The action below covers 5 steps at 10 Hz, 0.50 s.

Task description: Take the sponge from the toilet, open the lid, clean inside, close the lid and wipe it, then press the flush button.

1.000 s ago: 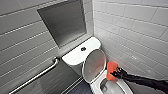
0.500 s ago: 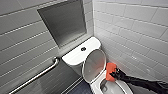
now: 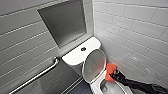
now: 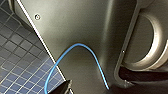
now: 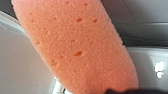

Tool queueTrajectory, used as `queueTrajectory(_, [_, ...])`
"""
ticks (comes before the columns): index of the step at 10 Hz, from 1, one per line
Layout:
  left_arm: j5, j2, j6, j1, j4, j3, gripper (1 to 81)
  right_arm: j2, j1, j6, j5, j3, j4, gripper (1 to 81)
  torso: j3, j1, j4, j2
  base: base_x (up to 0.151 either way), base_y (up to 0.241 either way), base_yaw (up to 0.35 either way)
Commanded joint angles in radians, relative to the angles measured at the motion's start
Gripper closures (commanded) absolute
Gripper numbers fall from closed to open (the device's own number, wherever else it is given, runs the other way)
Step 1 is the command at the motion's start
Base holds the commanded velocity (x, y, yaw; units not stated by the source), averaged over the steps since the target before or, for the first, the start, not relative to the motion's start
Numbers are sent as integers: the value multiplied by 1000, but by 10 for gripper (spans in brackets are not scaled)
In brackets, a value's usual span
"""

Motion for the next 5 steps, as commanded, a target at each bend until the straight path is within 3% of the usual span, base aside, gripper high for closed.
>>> queueTrajectory(1, [81,-4,1,11,-14,-7,10,-96,37,24,-71,67,13,811,0,0,0,0,0,0,0])
queueTrajectory(5, [76,5,4,11,-7,-7,10,-334,-29,31,-6,392,16,811,0,0,0,0,0,0,0])
